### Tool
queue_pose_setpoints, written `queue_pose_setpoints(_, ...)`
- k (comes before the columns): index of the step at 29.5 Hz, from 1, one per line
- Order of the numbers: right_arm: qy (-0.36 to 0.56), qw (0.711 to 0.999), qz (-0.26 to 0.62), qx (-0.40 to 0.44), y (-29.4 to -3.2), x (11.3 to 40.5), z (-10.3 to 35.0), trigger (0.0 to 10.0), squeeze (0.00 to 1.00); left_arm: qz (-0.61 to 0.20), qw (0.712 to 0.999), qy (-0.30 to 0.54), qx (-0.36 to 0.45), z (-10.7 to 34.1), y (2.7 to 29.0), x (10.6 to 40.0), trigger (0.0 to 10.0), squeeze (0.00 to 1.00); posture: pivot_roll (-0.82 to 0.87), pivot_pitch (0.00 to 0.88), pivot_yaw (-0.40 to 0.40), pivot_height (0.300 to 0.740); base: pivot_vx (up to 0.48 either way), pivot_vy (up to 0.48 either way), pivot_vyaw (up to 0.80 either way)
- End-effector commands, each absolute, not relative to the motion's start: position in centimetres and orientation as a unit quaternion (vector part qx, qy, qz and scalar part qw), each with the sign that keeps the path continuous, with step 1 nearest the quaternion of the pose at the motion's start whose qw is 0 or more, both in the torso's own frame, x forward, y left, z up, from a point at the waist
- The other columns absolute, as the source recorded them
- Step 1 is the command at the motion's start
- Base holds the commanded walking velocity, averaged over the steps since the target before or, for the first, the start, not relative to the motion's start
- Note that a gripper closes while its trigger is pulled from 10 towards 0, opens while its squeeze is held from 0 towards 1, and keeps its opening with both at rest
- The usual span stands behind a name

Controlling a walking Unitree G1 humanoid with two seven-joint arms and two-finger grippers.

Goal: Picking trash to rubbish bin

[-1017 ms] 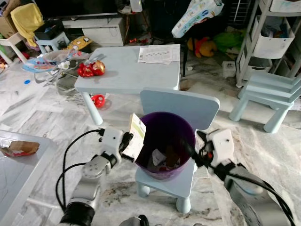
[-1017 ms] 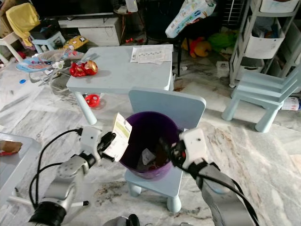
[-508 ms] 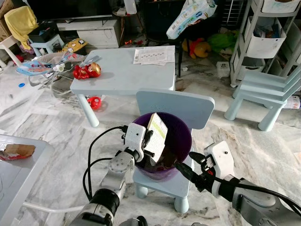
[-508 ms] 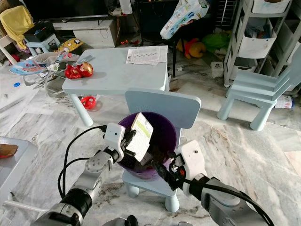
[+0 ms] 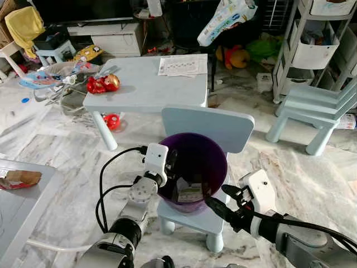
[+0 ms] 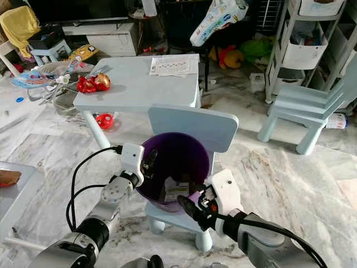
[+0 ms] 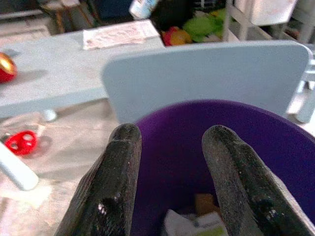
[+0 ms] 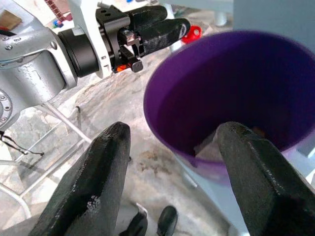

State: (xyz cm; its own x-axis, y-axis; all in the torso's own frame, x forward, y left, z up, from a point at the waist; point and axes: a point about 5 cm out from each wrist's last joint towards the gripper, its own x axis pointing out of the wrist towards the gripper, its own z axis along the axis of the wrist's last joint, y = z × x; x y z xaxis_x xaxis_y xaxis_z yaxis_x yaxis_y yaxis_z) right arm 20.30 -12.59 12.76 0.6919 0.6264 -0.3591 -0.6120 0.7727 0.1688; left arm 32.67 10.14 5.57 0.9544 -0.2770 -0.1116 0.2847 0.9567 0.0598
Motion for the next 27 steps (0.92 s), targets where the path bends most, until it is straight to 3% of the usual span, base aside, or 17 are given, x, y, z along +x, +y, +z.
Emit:
queue_pose_setpoints(1, 0.192, 0.921, 0.339, 0.006, -12.1, 20.7, 12.8, 10.0, 0.05, -0.12, 0.992, 0.032, 0.038, 6.0, 11.5, 32.9, 10.0, 1.0, -0.2, 0.108, 0.087, 0.74, 0.0, 0.0, 0.0)
queue_pose_setpoints(5, 0.164, 0.932, 0.321, -0.025, -12.0, 21.8, 13.1, 10.0, 0.05, -0.105, 0.993, -0.01, 0.044, 7.2, 12.6, 33.0, 10.0, 1.0, -0.18, 0.1, 0.078, 0.74, 0.0, 0.0, 0.0)
queue_pose_setpoints(15, 0.026, 0.981, 0.169, -0.095, -14.6, 26.7, 16.2, 10.0, 0.0, -0.017, 0.989, -0.124, 0.079, 11.7, 16.5, 32.3, 10.0, 1.0, -0.11, 0.083, 0.049, 0.74, 0.0, 0.0, 0.0)
queue_pose_setpoints(21, -0.057, 0.984, 0.141, -0.087, -13.0, 30.3, 18.6, 10.0, 0.0, -0.003, 0.989, -0.12, 0.081, 12.1, 18.5, 30.1, 10.0, 1.0, -0.09, 0.067, 0.046, 0.74, 0.0, 0.0, 0.0)
queue_pose_setpoints(27, -0.09, 0.983, 0.141, -0.077, -11.9, 31.4, 19.3, 10.0, 0.0, 0.03, 0.99, -0.124, 0.064, 13.0, 19.3, 28.9, 10.0, 1.0, -0.06, 0.059, 0.038, 0.74, 0.0, 0.0, 0.0)
